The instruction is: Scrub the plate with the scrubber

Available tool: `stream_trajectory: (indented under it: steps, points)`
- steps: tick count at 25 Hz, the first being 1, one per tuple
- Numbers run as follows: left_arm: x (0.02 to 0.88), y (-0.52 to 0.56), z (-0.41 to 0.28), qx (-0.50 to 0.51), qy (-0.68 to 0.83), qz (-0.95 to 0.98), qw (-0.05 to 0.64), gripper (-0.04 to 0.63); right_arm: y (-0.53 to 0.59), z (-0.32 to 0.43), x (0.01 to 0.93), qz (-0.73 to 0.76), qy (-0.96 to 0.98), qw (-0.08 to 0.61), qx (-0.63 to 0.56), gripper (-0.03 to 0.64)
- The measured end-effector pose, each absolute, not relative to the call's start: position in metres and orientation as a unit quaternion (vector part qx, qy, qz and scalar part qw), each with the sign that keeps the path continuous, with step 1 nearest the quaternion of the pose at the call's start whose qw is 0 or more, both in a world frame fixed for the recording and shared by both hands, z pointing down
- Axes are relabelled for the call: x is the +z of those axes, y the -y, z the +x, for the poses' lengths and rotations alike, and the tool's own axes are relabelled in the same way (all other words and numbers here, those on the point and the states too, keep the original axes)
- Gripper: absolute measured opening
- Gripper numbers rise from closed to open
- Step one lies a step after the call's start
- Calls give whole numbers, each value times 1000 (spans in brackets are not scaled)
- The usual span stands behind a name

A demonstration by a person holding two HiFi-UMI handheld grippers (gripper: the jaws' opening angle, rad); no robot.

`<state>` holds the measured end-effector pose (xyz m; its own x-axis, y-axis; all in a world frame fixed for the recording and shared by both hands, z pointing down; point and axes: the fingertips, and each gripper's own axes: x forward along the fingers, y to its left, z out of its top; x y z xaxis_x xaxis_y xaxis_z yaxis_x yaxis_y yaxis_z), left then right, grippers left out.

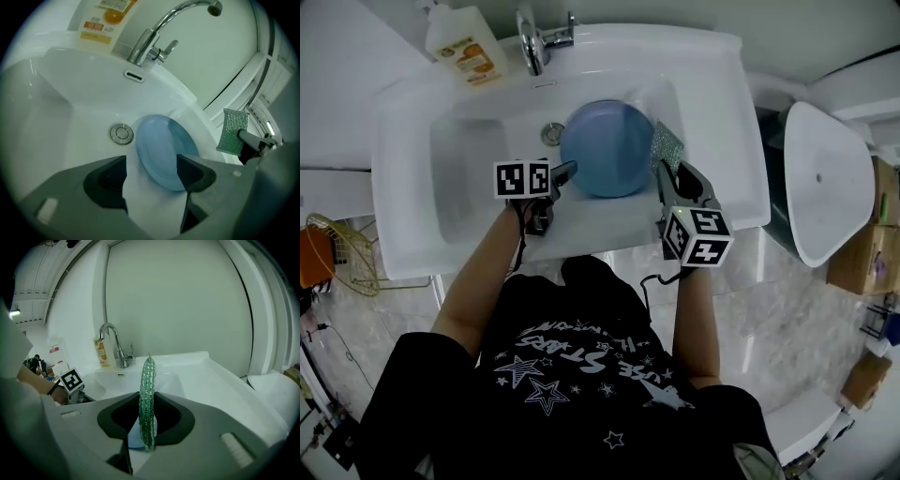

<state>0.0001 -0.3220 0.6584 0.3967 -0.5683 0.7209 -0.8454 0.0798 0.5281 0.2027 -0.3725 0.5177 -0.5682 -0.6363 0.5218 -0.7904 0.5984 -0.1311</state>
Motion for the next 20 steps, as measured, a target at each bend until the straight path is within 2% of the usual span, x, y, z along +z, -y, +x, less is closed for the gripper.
stream_trajectory:
  steps: [8, 12, 16, 19, 20]
  points:
    - [694, 331, 8, 134, 524, 624, 563, 328, 383, 199, 529, 402, 866, 221, 198, 114]
    - [706, 338, 12, 128, 526, 611, 578, 286, 384, 202, 531, 401, 866, 218, 204, 114]
    - [718, 342, 10, 117, 540, 588, 591, 190, 386, 203, 536, 398, 866, 222, 207, 114]
    - [723, 342, 8, 125, 552, 573, 593, 59, 387, 207, 536, 398, 866, 223, 207, 114]
    - [724, 343, 8, 121, 552, 569, 598, 55, 388, 208, 537, 397, 866, 224, 207, 114]
